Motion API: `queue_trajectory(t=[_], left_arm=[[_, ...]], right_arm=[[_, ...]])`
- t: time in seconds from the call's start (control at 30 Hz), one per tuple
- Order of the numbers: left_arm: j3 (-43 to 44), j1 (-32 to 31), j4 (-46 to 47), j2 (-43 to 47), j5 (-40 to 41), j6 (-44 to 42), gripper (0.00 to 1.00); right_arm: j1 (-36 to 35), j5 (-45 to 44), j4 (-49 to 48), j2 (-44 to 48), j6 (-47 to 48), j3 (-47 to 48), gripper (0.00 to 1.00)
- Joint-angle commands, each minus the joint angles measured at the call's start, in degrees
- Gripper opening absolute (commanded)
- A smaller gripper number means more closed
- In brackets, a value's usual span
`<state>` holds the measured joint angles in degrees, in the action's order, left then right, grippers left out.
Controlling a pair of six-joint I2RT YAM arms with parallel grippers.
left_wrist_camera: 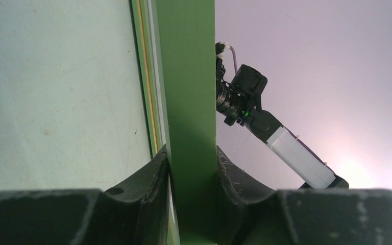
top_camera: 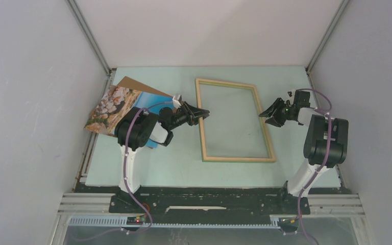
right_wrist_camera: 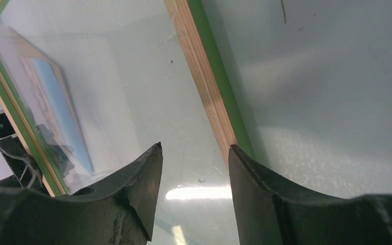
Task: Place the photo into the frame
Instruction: Pick up the photo frame from the center of the board.
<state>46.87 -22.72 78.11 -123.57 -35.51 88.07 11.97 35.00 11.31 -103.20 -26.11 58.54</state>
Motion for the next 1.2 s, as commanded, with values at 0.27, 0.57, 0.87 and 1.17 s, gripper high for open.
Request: queue_trajectory(t=[0.27,0.57,0.87,1.17], left_arm=[[0.75,0.22,8.47,1.13,0.46,0.61,0.21],[0.87,0.22,8.54,0.85,0.48,0.91,0.21],[0.77,0.22,8.55,0.87,0.5,0.81,0.21],[0.77,0.17,8.55,0.87,0.5,0.91,0.2]], right_arm=[[-0.1,-4.47,7.34,2.92,2.38,1.19,0.6],[-0.92,-4.11,7.85,2.11,3.07,0.93,0.62],[-0.32,-8.14,7.74,9.51,2.99,-0.15,0.61],[-1.3,-5.02,6.75,4.85,2.74,-0.75,0.56]])
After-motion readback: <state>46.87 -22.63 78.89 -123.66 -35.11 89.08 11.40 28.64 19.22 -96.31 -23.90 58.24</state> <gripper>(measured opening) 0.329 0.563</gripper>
